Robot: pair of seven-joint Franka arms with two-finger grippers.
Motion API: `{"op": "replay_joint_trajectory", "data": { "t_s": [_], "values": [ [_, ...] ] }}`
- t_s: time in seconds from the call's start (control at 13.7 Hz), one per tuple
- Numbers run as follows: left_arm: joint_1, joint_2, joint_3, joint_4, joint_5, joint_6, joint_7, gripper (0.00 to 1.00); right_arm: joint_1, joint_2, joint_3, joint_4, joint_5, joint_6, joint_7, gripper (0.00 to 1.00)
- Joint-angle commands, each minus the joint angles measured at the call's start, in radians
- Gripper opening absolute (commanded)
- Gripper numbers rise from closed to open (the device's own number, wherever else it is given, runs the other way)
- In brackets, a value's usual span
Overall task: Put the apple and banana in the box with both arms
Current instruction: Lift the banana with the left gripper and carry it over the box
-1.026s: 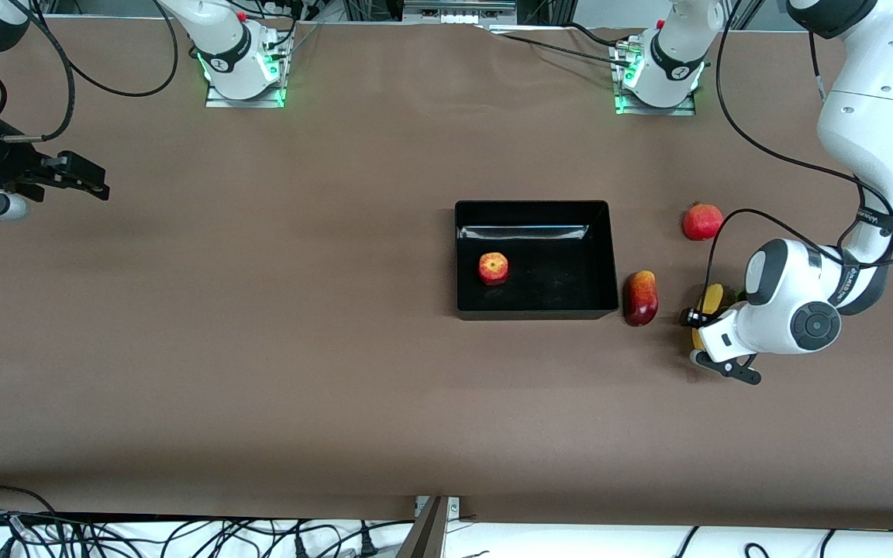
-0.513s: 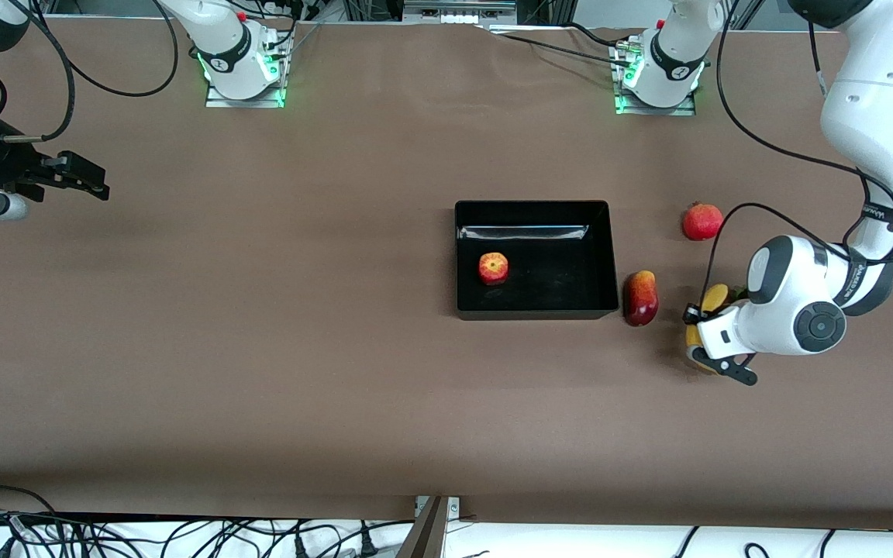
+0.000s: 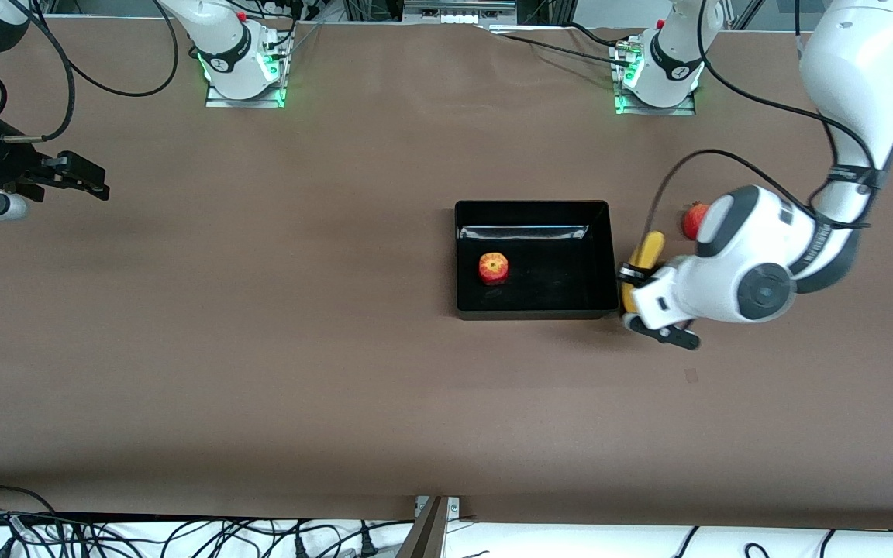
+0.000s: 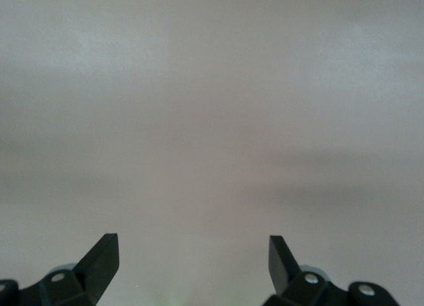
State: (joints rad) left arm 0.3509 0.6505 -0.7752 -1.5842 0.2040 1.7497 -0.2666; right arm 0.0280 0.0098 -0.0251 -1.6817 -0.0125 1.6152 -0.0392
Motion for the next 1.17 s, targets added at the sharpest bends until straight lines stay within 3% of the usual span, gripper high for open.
{"op": "replay_joint_trajectory", "data": {
  "t_s": [0.0, 0.51, 0.88, 1.1],
  "values": [
    [-0.009, -0.012, -0.055, -0.039, -0.018, -0.013, -0.178, 0.00, 0.004, -0.001, -0.002, 0.003, 0.000, 0.003, 0.010, 1.00],
    [-0.038, -0.014, -0.087, -0.154, -0.017, 0.082, -0.543, 0.00, 0.004, -0.001, -0.002, 0.003, 0.000, 0.002, 0.010, 1.00],
    [-0.076, 0.012, -0.079, -0.174, -0.005, 0.152, -0.621, 0.00, 0.003, 0.001, -0.004, 0.003, 0.000, 0.005, 0.008, 1.00],
    [-0.138, 0.034, -0.039, -0.158, 0.018, 0.183, -0.661, 0.00, 0.001, 0.007, -0.004, 0.005, -0.001, 0.015, -0.001, 1.00]
  ]
}}
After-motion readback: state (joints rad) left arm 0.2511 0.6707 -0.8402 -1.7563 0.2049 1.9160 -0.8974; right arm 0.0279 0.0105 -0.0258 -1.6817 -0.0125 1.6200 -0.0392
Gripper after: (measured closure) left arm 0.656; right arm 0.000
